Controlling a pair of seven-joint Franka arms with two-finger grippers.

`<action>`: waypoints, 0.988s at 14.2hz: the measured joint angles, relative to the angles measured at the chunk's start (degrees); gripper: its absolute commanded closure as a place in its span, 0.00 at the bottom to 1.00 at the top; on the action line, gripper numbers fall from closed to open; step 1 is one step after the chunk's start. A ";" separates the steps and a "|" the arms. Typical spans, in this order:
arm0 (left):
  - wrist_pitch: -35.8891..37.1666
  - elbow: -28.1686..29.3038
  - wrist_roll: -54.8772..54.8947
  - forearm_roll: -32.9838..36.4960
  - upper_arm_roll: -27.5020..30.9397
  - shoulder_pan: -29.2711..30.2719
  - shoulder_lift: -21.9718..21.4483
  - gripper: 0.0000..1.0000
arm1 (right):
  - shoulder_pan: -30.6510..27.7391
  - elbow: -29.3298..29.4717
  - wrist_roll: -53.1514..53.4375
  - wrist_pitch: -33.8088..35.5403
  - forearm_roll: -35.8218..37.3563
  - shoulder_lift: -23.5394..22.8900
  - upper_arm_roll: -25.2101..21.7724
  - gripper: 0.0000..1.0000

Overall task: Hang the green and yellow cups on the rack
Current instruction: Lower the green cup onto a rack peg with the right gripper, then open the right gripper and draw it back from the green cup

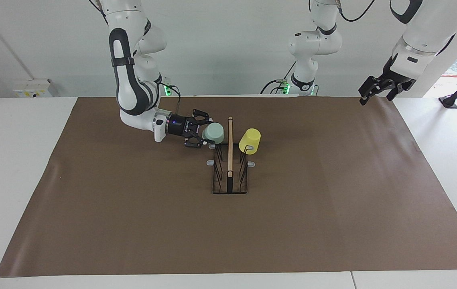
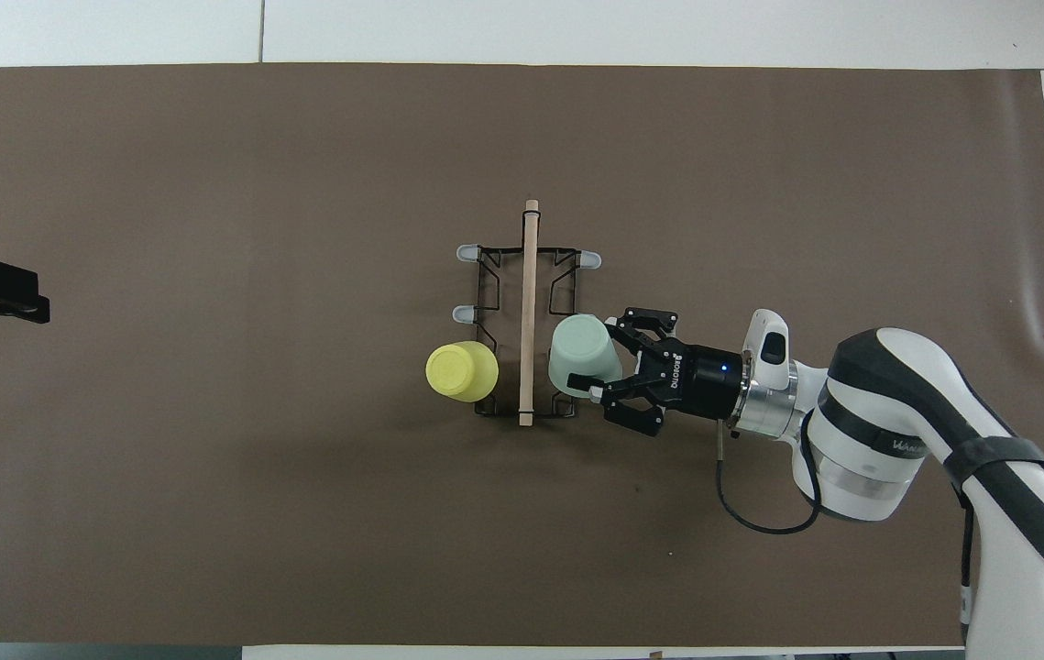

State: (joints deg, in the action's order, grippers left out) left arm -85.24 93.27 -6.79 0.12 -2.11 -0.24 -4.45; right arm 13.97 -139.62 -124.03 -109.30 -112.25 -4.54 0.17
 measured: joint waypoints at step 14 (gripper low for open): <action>0.70 0.14 0.72 -0.21 -0.45 0.00 0.38 0.00 | 0.20 -3.23 -2.16 -0.97 -0.04 -0.40 0.14 0.00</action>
State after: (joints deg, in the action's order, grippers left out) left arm -84.54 93.42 -6.07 -0.09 -2.56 -0.24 -4.07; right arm 14.17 -142.85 -126.19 -110.27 -112.29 -4.94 0.30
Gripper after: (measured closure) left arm 0.000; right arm 0.304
